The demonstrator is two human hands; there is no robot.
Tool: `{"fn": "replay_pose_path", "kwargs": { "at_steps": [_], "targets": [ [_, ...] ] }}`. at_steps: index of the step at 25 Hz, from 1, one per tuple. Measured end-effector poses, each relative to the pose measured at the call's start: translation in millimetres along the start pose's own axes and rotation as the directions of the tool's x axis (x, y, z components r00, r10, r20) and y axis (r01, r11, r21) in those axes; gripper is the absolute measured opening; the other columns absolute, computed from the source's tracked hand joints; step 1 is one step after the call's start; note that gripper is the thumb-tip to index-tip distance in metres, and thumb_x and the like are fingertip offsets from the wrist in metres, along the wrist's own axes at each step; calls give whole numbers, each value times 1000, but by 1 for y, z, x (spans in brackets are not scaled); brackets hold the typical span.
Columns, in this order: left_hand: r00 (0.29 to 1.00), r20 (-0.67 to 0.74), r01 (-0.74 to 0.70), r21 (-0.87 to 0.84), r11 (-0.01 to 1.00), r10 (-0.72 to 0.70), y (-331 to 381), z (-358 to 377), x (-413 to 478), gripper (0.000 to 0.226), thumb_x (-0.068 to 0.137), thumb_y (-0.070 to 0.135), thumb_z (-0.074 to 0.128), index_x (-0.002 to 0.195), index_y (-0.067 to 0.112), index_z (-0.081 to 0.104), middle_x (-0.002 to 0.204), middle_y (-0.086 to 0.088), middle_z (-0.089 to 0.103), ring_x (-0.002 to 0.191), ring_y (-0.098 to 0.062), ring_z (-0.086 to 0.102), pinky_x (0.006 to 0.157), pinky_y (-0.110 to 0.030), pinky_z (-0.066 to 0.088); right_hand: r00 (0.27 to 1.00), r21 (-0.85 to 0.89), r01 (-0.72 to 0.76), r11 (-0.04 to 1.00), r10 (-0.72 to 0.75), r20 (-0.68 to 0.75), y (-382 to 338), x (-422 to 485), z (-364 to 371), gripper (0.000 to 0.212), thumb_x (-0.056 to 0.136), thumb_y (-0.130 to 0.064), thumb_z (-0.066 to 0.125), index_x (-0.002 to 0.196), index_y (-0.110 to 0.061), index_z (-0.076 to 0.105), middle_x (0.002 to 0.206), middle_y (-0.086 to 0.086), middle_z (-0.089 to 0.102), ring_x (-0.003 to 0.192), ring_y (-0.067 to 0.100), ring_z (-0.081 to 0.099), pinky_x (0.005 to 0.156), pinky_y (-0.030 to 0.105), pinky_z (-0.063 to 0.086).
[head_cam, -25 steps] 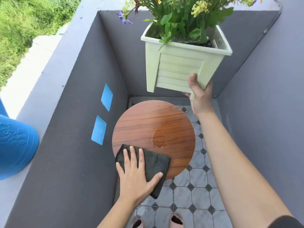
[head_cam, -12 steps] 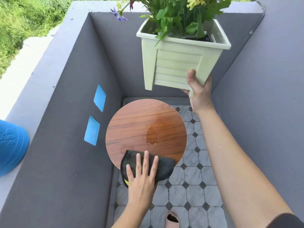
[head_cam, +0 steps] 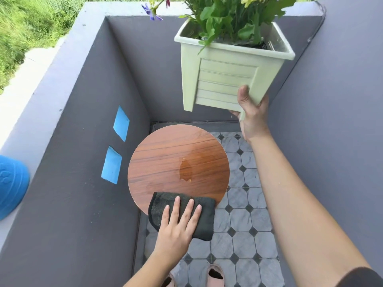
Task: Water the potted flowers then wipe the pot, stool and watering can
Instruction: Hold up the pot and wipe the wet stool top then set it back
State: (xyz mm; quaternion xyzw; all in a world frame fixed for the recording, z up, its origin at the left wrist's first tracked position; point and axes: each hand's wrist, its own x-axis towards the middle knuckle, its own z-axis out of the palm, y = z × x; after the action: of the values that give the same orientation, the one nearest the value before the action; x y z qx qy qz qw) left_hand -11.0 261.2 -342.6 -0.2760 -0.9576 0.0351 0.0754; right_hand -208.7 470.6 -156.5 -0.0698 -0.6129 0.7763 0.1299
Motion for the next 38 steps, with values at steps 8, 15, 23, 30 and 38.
{"fn": "replay_pose_path", "kwargs": {
  "at_steps": [8,15,23,30,38],
  "targets": [
    [825,565,528,-761,377,-15,39,-86,68,44,89,27,41,133,33,43,101,-6,67,98,-27,62,77,-38,45,1000,33,7,999,-7,1,-3,-4,-1,86,41,-73,76,111,-32,46,105,-19,60,99,2,62,65,29,56],
    [664,747,649,-592,-478,-24,10,-84,106,17,83,-1,60,96,8,63,90,-12,69,82,-27,67,79,-42,55,1000,2,14,1000,-14,-14,-4,-10,-8,101,42,-72,76,124,-26,39,111,-13,58,105,7,61,64,29,55],
    [664,738,748,-653,123,-120,-6,-75,113,21,77,13,53,96,15,43,86,-8,50,78,-26,49,62,-30,34,1000,7,7,1000,-7,-3,-6,-15,-7,85,39,-75,74,109,-34,46,109,-20,57,104,4,60,66,31,54],
    [816,521,569,-642,514,-252,-17,-59,105,61,79,17,45,136,35,33,112,-9,61,94,-29,54,75,-35,44,999,30,48,998,-48,11,-2,-16,-9,80,48,-67,77,110,-28,47,110,-10,59,111,20,58,71,37,56],
    [992,112,91,-375,923,-53,27,-44,73,42,88,29,43,119,11,63,128,-11,61,118,-30,58,93,-45,50,1000,52,26,998,-25,-10,9,-7,-15,81,48,-67,78,112,-28,47,110,-11,60,111,17,59,87,45,54]
  ]
}}
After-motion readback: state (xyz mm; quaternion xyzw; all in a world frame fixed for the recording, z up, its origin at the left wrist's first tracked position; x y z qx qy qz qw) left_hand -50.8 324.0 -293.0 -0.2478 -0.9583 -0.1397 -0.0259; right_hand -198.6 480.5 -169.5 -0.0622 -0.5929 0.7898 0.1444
